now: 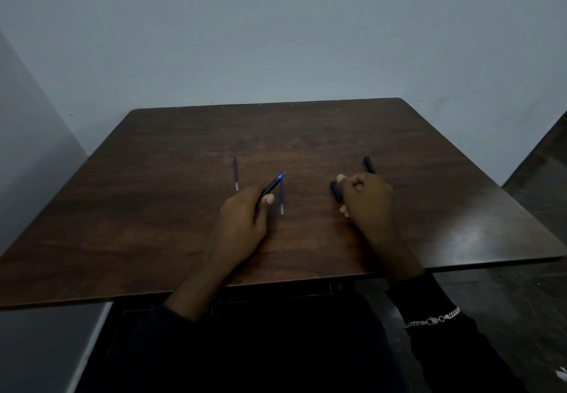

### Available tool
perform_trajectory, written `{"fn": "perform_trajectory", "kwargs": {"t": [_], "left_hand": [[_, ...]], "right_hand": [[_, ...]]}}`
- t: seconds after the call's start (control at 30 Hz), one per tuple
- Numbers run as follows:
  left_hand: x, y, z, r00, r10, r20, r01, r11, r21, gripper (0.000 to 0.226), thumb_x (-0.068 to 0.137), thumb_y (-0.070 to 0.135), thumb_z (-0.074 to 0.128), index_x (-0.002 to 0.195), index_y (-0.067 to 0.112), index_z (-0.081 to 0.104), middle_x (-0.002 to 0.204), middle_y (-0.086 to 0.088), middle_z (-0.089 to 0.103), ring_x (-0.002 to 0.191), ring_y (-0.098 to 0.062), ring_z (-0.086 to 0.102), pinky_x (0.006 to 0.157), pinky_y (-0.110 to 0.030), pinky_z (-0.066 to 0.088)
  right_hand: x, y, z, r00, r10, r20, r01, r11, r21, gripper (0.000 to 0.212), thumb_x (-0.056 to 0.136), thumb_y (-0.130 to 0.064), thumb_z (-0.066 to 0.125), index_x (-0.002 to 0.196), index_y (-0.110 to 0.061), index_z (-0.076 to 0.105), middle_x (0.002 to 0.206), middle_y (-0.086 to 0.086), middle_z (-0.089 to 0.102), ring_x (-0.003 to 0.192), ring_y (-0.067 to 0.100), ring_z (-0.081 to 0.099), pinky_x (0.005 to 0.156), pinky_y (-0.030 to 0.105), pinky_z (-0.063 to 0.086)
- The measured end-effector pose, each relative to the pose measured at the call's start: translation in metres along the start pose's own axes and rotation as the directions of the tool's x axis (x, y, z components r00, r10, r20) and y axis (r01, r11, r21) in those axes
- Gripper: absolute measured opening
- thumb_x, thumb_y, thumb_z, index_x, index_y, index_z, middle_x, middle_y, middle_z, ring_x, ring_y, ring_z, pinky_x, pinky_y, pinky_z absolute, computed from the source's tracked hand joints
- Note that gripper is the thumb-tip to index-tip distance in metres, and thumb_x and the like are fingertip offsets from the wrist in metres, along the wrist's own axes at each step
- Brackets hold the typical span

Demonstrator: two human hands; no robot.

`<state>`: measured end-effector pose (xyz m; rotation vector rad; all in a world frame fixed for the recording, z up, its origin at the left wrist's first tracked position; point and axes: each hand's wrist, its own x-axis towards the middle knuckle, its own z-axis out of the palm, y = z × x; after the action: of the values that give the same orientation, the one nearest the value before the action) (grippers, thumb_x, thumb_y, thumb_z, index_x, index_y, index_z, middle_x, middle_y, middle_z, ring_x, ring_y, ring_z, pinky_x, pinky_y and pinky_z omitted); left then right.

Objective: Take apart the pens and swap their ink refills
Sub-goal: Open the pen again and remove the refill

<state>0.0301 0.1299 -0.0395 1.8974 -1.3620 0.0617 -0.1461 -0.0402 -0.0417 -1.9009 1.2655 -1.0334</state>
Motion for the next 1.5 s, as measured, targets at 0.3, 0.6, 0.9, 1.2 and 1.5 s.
{"fn": "perform_trajectory", "kwargs": {"t": [0.3, 0.6, 0.9, 1.2, 1.5], "left_hand": [[-0.003, 0.006, -0.005, 0.992, 0.119, 0.029, -0.121, 0.992, 0.048, 0.017, 0.106, 0.029, 0.053, 0.107, 0.014, 0.062, 0.089, -0.003, 0.073, 0.081, -0.03, 0.068, 0.068, -0.042, 0.049], [-0.006, 0.014, -0.01, 0.976, 0.201, 0.084, -0.201, 0.979, -0.001, 0.009, 0.102, 0.02, 0.061, 0.102, 0.01, 0.062, 0.093, -0.005, 0.069, 0.085, -0.028, 0.064, 0.075, -0.047, 0.052], [-0.007, 0.006, -0.006, 0.963, 0.263, 0.061, -0.264, 0.964, 0.011, 0.019, 0.104, 0.024, 0.059, 0.091, 0.012, 0.065, 0.079, -0.003, 0.072, 0.069, -0.022, 0.067, 0.063, -0.038, 0.049], [-0.006, 0.005, -0.005, 0.972, 0.228, 0.062, -0.227, 0.973, -0.03, 0.02, 0.104, 0.027, 0.056, 0.088, 0.016, 0.061, 0.075, -0.001, 0.07, 0.066, -0.02, 0.065, 0.06, -0.031, 0.041], [-0.006, 0.005, -0.005, 0.964, 0.261, 0.058, -0.26, 0.965, -0.019, 0.015, 0.103, 0.022, 0.059, 0.096, 0.012, 0.067, 0.084, -0.004, 0.075, 0.075, -0.026, 0.071, 0.066, -0.04, 0.052]], "right_hand": [[-0.021, -0.034, -0.007, 0.974, -0.219, 0.061, 0.189, 0.93, 0.315, 0.026, 0.089, -0.056, 0.07, 0.087, -0.031, 0.074, 0.071, -0.01, 0.073, 0.06, 0.002, 0.068, 0.054, 0.014, 0.049], [-0.022, -0.064, -0.002, 0.814, -0.282, 0.508, 0.233, 0.959, 0.159, 0.021, 0.094, -0.032, 0.072, 0.091, -0.013, 0.079, 0.067, 0.001, 0.072, 0.054, 0.012, 0.067, 0.054, 0.024, 0.055], [-0.035, -0.059, 0.005, 0.791, -0.524, 0.316, 0.527, 0.846, 0.082, 0.013, 0.095, -0.014, 0.071, 0.087, -0.009, 0.08, 0.071, -0.001, 0.068, 0.065, 0.003, 0.054, 0.061, 0.007, 0.036], [-0.029, -0.055, -0.001, 0.783, -0.453, 0.427, 0.35, 0.887, 0.3, 0.017, 0.087, 0.0, 0.075, 0.101, -0.009, 0.076, 0.101, 0.001, 0.07, 0.094, 0.015, 0.069, 0.085, 0.023, 0.055], [-0.026, -0.059, 0.0, 0.802, -0.258, 0.539, 0.131, 0.956, 0.262, 0.011, 0.096, -0.012, 0.07, 0.093, -0.002, 0.074, 0.071, 0.007, 0.073, 0.054, 0.007, 0.067, 0.054, 0.022, 0.055]]}}
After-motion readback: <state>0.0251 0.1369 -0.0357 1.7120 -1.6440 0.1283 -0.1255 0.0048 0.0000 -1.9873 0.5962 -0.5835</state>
